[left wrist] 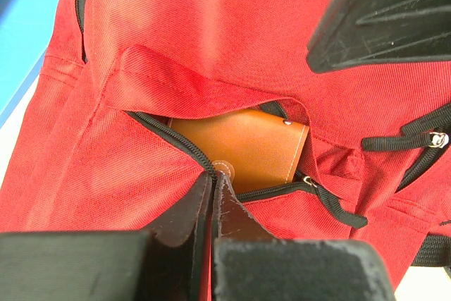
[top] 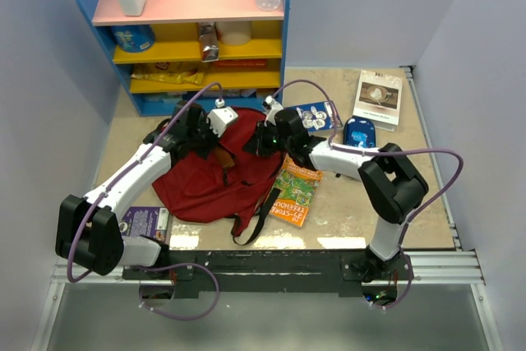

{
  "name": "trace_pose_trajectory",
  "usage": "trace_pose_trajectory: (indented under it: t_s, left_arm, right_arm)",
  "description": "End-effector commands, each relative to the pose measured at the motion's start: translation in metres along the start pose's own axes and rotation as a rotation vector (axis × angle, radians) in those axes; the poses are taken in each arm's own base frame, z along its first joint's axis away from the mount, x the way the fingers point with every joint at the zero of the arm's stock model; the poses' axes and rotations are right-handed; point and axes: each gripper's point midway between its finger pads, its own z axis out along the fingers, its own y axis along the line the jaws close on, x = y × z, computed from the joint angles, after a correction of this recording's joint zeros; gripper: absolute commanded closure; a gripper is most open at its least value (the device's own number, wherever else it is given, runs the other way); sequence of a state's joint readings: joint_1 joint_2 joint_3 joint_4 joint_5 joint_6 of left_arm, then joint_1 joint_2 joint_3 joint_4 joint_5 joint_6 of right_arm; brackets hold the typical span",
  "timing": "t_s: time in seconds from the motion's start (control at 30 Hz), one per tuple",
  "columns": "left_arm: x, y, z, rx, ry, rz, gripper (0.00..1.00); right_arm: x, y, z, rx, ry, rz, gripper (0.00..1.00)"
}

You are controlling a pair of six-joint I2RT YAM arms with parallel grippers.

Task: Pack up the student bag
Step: Place the personal item in the student bag.

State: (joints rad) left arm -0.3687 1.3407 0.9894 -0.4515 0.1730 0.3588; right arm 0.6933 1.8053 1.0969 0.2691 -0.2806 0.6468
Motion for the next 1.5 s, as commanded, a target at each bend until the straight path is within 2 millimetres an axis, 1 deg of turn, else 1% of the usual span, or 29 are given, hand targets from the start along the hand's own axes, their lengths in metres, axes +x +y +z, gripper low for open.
trace_pose_trajectory:
  t_s: [0.0,0.07,0.13,0.17,0.23,0.27,0.43,0.5,0.53,0.57,0.63,0.73,0.8,0.9,0.93,1.0,1.07,1.1,1.13,1.17,1.2,1.23,1.27,1.3,1.33,1.37,1.4,1.43,1.47]
  left_arm:
    - [-0.016,0.000,-0.004,0.009,-0.050,0.012,1.00]
    - [-0.016,0.000,-0.003,0.010,-0.052,0.010,1.00]
    - [-0.017,0.000,-0.002,0.012,-0.053,0.010,1.00]
    - [-0.017,0.000,-0.002,0.014,-0.052,0.007,1.00]
    - [-0.018,-0.001,-0.002,0.018,-0.054,0.003,1.00]
    - [-0.018,-0.001,-0.002,0.020,-0.053,0.004,1.00]
    - [-0.016,-0.001,-0.003,0.018,-0.049,0.006,1.00]
    - [-0.014,-0.003,-0.002,0.023,-0.045,0.005,1.00]
    - [-0.014,-0.003,-0.001,0.027,-0.048,0.004,1.00]
    - [-0.013,-0.004,0.000,0.030,-0.044,0.003,1.00]
    - [-0.009,-0.006,0.002,0.037,-0.036,0.001,1.00]
    - [-0.003,-0.007,0.006,0.040,-0.025,0.005,1.00]
    - [-0.002,-0.007,0.007,0.042,-0.025,0.006,1.00]
    - [-0.004,-0.010,0.005,0.054,-0.031,0.005,1.00]
    - [-0.004,-0.010,0.005,0.056,-0.031,0.006,1.00]
    - [-0.006,-0.011,0.004,0.063,-0.041,0.014,1.00]
    - [-0.006,-0.015,0.005,0.080,-0.043,0.014,1.00]
    - [-0.006,-0.017,0.006,0.096,-0.046,0.011,1.00]
    - [-0.007,-0.018,0.006,0.103,-0.049,0.008,1.00]
    - [-0.008,-0.020,0.007,0.112,-0.051,0.008,1.00]
    - [-0.007,-0.021,0.008,0.120,-0.050,0.009,1.00]
    - [-0.006,-0.022,0.009,0.123,-0.047,0.014,1.00]
    - [-0.005,-0.020,0.010,0.114,-0.045,0.019,1.00]
    - [-0.003,-0.019,0.012,0.109,-0.041,0.023,1.00]
    - [0.003,-0.019,0.015,0.104,-0.028,0.028,1.00]
    - [0.004,-0.016,0.019,0.087,-0.027,0.033,1.00]
    - [0.007,-0.014,0.022,0.077,-0.021,0.036,1.00]
    - [0.014,-0.013,0.026,0.069,-0.005,0.037,1.00]
    - [0.018,-0.008,0.032,0.042,0.007,0.038,1.00]
  right_arm:
    - [0.016,-0.002,0.002,-0.029,0.008,0.005,0.96]
    - [0.029,-0.002,0.006,-0.032,0.026,0.007,1.00]
    - [0.043,-0.006,0.015,-0.029,0.061,0.014,1.00]
    - [0.044,0.000,0.019,-0.038,0.064,0.010,1.00]
    - [0.046,0.002,0.026,-0.046,0.068,0.015,1.00]
    - [0.042,0.008,0.029,-0.058,0.056,0.012,1.00]
    - [0.033,0.021,0.040,-0.092,0.024,0.034,1.00]
    - [0.034,0.032,0.047,-0.125,0.023,0.044,1.00]
    - [0.033,0.042,0.049,-0.151,0.017,0.042,1.00]
    - [0.033,0.046,0.052,-0.160,0.012,0.048,1.00]
    - [0.031,0.062,0.054,-0.193,-0.003,0.038,1.00]
    - [0.028,0.072,0.057,-0.219,-0.013,0.043,1.00]
    - [0.029,0.075,0.058,-0.237,-0.012,0.058,1.00]
    - [0.038,0.074,0.060,-0.242,0.009,0.079,1.00]
    - [0.047,0.074,0.061,-0.245,0.029,0.080,1.00]
    - [0.056,0.074,0.064,-0.254,0.057,0.083,1.00]
    - [0.068,0.080,0.066,-0.306,0.113,0.092,1.00]
    - [0.070,0.084,0.066,-0.326,0.130,0.092,1.00]
    - [0.066,0.085,0.066,-0.337,0.139,0.094,1.00]
    - [0.068,0.076,0.064,-0.291,0.163,0.083,1.00]
    - [0.061,0.057,0.060,-0.237,0.154,0.080,1.00]
    - [0.037,0.055,0.046,-0.201,0.085,0.042,1.00]
    - [0.031,0.041,0.037,-0.157,0.067,0.045,1.00]
    - [0.023,0.014,0.026,-0.100,0.042,0.060,0.95]
    - [0.007,0.013,0.014,-0.081,0.002,0.015,0.94]
    - [0.009,-0.009,0.007,0.025,0.014,0.007,0.94]
    - [0.009,-0.016,0.003,0.064,0.015,-0.020,0.93]
    - [0.007,-0.025,-0.001,0.107,0.012,-0.063,0.93]
    - [0.014,-0.029,-0.005,0.130,0.037,-0.067,0.93]
